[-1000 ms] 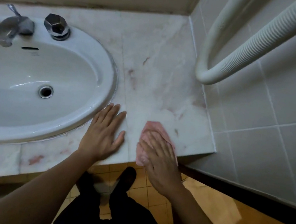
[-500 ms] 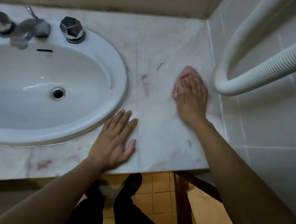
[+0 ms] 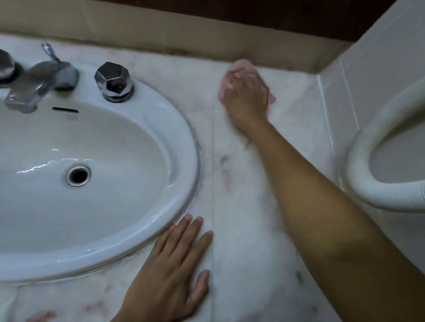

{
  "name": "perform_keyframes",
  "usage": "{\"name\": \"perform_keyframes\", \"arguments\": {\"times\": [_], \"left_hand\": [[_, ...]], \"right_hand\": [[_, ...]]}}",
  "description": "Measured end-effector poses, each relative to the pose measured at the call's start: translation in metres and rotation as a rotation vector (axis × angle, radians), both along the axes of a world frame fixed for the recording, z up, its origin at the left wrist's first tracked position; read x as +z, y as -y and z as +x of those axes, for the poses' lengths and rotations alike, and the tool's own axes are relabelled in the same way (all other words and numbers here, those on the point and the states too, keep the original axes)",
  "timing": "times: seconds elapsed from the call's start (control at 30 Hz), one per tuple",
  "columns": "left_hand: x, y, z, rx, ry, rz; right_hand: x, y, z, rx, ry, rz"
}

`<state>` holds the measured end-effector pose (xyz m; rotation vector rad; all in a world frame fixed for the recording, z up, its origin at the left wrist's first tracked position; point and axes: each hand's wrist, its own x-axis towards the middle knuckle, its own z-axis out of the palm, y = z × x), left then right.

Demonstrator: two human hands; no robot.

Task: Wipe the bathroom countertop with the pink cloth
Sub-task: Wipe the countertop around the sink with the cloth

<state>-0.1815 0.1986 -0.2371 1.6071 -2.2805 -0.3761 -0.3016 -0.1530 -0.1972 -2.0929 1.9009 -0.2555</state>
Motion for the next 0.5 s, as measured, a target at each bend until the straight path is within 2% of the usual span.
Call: {"name": "perform_keyframes", "arguments": {"times": [0.1, 0.17, 0.27, 0.33, 0.4, 0.5], "left_hand": [[0.002, 0.001, 0.001, 0.000, -0.019, -0.010], [0.001, 0.001, 0.002, 0.000, -0.037, -0.016], [0.000, 0.001, 0.002, 0.008, -0.043, -0.017], [-0.001, 0.001, 0.001, 0.009, -0.054, -0.031], [-0.002, 0.002, 0.001, 0.005, -0.071, -0.042], [-0.006, 0.002, 0.000, 0.014, -0.065, -0.055]], "right_hand": [[-0.004, -0.030, 0.079, 0.336, 0.047, 0.130], [-0.001, -0.029, 0.090, 0.407, 0.103, 0.131], [0.006, -0.007, 0.053, 0.423, -0.005, 0.045], [0.002, 0.013, 0.011, 0.292, -0.049, -0.071], [-0.003, 0.035, -0.038, 0.066, -0.054, -0.141], [-0.013, 0.066, -0.109, -0.302, -0.008, -0.100]]}}
